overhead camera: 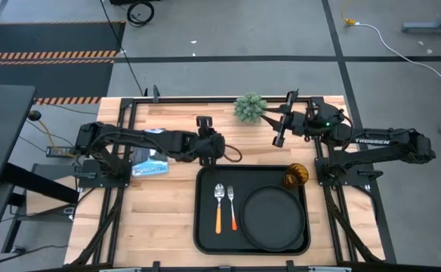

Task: Pick and place plate/cup/fork/spoon on tray
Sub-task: Return to Home Position

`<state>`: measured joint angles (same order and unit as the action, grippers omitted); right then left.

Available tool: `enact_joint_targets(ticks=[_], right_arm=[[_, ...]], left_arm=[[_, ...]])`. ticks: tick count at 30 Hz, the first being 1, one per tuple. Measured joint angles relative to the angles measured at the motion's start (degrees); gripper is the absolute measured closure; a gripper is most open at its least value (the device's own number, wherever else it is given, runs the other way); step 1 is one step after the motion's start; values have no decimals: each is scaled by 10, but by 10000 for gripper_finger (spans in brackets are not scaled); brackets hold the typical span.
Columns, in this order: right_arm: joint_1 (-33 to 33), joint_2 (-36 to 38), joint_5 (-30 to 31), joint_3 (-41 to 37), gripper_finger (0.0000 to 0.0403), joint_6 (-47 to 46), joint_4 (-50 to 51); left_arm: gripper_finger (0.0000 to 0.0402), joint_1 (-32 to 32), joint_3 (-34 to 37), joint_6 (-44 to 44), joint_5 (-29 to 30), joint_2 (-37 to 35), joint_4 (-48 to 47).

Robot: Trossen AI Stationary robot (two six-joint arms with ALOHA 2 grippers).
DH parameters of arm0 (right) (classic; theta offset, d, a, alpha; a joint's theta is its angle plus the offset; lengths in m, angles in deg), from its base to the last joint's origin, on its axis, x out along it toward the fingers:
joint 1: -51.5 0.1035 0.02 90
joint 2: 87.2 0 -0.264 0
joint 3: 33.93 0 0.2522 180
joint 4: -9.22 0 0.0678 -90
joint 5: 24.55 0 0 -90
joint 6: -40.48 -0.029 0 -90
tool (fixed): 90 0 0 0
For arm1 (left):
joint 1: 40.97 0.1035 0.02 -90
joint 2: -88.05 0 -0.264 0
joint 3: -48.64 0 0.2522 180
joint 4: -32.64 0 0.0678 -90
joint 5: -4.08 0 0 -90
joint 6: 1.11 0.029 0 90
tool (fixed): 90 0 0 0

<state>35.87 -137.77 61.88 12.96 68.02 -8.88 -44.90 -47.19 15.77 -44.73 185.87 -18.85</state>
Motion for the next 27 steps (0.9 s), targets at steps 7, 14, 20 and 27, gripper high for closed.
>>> enact_joint_targets(ticks=[7,14,20,27], right_arm=[[5,9,51,0,309,-127,34],[20,83,100,0,309,-182,125],[21,152,88,-10,309,-215,208],[22,204,80,-97,309,-263,130]], left_arm=[[261,19,0,-7,51,0,-118],[261,3,1,-132,53,-17,-268],[261,-49,44,-165,57,-97,-237],[282,-109,185,-183,49,-232,-115]])
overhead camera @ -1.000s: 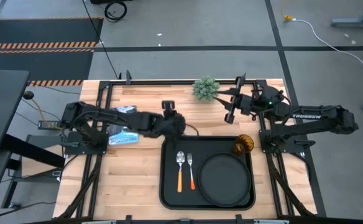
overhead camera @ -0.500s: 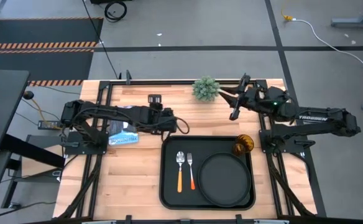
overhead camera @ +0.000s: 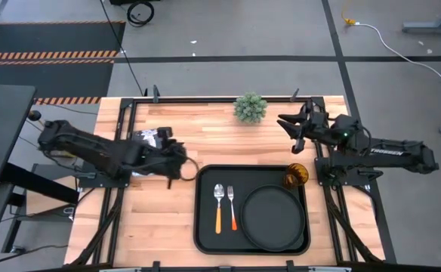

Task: Pick and place plate/cup/fork/spoon on tray
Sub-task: Return to Home Position

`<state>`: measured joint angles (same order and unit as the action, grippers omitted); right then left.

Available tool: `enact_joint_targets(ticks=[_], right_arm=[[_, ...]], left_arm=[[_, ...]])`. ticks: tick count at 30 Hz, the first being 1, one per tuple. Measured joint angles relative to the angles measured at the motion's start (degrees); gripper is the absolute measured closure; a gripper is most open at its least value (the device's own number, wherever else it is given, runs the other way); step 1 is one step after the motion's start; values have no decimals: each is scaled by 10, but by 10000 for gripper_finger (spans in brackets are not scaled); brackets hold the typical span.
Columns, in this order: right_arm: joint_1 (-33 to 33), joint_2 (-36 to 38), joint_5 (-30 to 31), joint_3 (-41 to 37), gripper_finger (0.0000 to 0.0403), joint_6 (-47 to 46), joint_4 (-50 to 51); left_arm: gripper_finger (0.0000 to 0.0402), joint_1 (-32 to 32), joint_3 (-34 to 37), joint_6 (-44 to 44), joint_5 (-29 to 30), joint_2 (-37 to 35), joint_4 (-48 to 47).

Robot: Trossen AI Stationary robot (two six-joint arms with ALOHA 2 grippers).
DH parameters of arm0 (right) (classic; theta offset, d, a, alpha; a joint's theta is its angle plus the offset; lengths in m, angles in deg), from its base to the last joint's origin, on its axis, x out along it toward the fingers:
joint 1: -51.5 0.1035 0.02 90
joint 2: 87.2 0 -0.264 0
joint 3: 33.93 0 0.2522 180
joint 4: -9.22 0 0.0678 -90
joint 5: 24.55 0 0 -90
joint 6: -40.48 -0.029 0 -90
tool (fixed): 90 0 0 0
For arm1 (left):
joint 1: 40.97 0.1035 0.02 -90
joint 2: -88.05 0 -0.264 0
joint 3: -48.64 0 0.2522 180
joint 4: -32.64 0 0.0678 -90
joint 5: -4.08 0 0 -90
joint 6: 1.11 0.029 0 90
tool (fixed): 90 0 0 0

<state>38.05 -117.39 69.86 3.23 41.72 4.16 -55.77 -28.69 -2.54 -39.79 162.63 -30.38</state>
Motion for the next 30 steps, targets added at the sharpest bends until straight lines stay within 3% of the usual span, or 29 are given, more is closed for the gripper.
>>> enact_joint_targets(ticks=[6,14,23,30], right_arm=[[0,36,8,-69,309,-37,-75],[0,99,34,-107,309,-62,-85],[-1,155,35,-151,309,-77,-86],[-3,164,34,-196,309,-101,-119]], left_arm=[[305,-47,93,-56,-29,-108,36],[334,-118,184,-136,-28,-264,65],[360,-167,322,-85,-32,-436,295],[395,-126,433,-35,-105,-547,457]])
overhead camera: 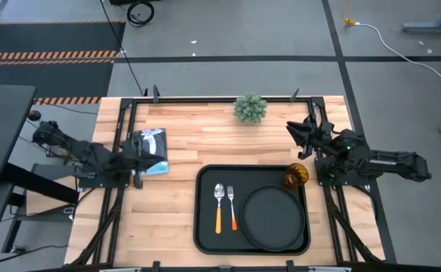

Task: Pick and place plate/cup/fork/spoon on tray
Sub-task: Return to Home Position

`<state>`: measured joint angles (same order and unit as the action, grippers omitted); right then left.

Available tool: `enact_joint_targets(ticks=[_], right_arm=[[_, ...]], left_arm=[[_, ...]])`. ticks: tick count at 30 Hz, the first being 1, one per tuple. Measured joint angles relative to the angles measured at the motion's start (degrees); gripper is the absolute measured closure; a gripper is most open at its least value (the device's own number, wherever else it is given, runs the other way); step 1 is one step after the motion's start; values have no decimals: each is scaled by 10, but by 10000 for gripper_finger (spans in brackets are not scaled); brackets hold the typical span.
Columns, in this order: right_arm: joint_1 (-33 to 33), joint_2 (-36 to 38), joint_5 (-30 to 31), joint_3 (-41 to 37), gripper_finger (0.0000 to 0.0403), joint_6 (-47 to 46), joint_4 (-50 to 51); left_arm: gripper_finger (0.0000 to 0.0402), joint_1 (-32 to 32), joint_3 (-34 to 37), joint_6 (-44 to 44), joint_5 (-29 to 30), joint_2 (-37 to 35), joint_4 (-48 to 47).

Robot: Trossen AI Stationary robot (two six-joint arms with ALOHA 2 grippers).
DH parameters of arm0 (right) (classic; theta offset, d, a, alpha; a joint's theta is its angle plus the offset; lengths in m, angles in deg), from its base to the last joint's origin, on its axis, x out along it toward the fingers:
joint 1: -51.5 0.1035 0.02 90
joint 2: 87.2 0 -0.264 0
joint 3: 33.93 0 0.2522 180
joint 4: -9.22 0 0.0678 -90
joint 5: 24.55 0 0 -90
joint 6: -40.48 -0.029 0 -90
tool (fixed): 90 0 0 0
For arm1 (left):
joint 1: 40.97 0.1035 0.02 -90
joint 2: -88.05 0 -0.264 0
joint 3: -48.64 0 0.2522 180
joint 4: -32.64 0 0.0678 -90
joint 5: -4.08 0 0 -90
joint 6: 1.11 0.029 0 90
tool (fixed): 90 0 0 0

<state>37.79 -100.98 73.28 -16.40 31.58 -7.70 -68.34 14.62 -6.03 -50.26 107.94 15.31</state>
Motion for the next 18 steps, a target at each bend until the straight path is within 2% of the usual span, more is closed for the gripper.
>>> enact_joint_targets(ticks=[3,10,18], right_arm=[[-1,0,0,-32,309,1,-58],[-12,-1,-2,-34,309,1,-56],[-29,-2,-4,-34,309,-1,-40]], left_arm=[[394,26,32,-2,-7,-43,18],[396,81,72,0,-54,-130,24],[395,118,111,47,-88,-196,52]])
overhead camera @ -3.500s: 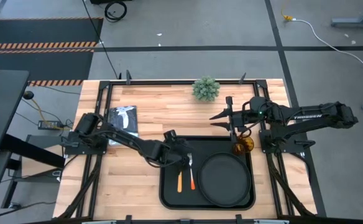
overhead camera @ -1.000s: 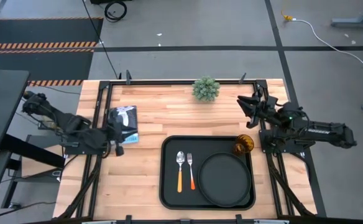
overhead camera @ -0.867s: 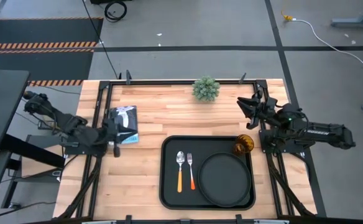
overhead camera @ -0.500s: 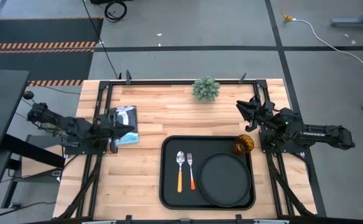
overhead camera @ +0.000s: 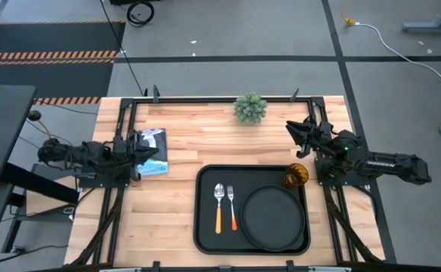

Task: Pick and place plate/cup/fork/spoon on tray
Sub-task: Return to Home Position

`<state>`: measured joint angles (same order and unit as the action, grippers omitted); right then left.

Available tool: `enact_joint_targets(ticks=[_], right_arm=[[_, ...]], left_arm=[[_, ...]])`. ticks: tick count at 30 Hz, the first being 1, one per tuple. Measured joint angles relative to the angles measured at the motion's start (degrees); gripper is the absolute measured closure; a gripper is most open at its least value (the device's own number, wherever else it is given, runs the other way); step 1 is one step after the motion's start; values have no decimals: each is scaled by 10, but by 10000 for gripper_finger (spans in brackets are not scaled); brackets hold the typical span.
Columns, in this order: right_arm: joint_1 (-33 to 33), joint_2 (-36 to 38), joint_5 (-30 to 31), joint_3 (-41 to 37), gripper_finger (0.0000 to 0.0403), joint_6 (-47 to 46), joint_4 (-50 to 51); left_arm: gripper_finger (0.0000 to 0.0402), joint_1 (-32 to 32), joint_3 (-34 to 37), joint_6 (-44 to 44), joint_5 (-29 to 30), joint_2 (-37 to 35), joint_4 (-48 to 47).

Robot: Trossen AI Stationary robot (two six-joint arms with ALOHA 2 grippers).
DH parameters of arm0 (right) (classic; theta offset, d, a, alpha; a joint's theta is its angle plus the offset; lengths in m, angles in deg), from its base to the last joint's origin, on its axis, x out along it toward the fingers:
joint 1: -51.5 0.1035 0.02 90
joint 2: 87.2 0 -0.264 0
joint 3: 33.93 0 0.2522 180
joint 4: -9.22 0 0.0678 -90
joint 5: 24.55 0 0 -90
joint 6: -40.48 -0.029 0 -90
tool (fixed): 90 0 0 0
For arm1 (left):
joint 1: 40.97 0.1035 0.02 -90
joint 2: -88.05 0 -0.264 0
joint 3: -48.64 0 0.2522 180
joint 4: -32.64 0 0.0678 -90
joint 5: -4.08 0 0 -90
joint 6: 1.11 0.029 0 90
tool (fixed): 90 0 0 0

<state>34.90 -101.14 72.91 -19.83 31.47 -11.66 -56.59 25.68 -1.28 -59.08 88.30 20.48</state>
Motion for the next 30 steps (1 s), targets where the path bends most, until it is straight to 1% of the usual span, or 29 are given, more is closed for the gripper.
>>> enact_joint_targets(ticks=[3,8,12,15,19,23,30], right_arm=[[-1,0,0,0,309,-11,13],[-1,0,3,0,309,-25,18],[-1,0,35,0,309,-48,22],[-1,0,50,0,309,-72,23],[-1,0,48,0,309,-74,24],[-1,0,49,0,309,-74,23],[-1,0,49,0,309,-74,22]], left_arm=[[395,11,23,13,-24,-2,23],[395,36,57,24,-82,0,75],[395,53,84,19,-129,0,118],[395,62,87,4,-163,1,136],[395,66,87,-9,-196,0,134],[394,65,87,-56,-202,0,128],[393,64,87,-137,-202,1,45]])
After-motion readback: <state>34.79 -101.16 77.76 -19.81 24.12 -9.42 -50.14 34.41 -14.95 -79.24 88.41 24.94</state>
